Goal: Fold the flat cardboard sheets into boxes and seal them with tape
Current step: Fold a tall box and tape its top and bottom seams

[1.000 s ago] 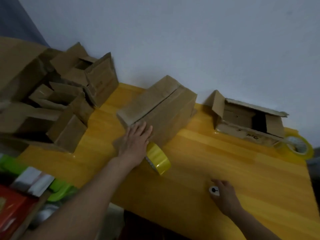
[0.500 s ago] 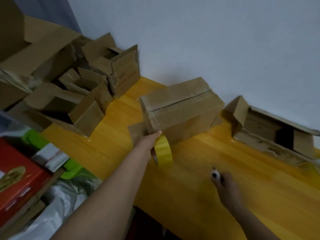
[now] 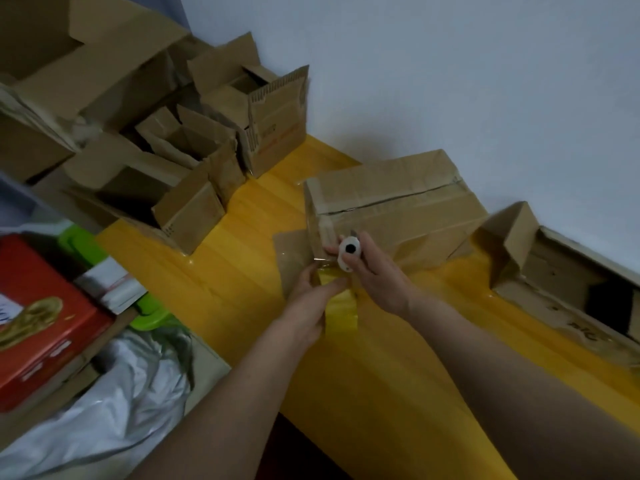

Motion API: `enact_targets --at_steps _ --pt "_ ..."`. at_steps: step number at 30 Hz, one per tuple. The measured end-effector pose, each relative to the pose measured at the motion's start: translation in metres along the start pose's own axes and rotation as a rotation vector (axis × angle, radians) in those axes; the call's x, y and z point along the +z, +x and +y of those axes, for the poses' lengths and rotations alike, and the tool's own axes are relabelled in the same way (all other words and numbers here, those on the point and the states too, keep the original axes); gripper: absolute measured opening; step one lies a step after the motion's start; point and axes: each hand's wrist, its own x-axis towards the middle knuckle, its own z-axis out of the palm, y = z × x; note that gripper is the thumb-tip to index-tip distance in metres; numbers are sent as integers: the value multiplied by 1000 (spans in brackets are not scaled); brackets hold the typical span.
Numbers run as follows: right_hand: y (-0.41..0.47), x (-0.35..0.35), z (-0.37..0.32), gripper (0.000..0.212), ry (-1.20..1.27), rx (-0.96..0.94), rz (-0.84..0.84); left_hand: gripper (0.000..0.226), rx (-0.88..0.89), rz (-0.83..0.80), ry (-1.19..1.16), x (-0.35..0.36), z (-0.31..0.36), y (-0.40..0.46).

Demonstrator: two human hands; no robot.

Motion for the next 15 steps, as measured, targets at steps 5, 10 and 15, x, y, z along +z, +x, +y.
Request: enact_targets --at_steps 5,10,15 --pt "5 4 5 12 -49 -19 0 46 9 232 156 5 -21 11" --pt "8 -1 6 11 49 -40 2 29 164 333 133 11 -19 17" --pt "10 0 -4 10 94 7 93 22 242 386 207 6 -21 12"
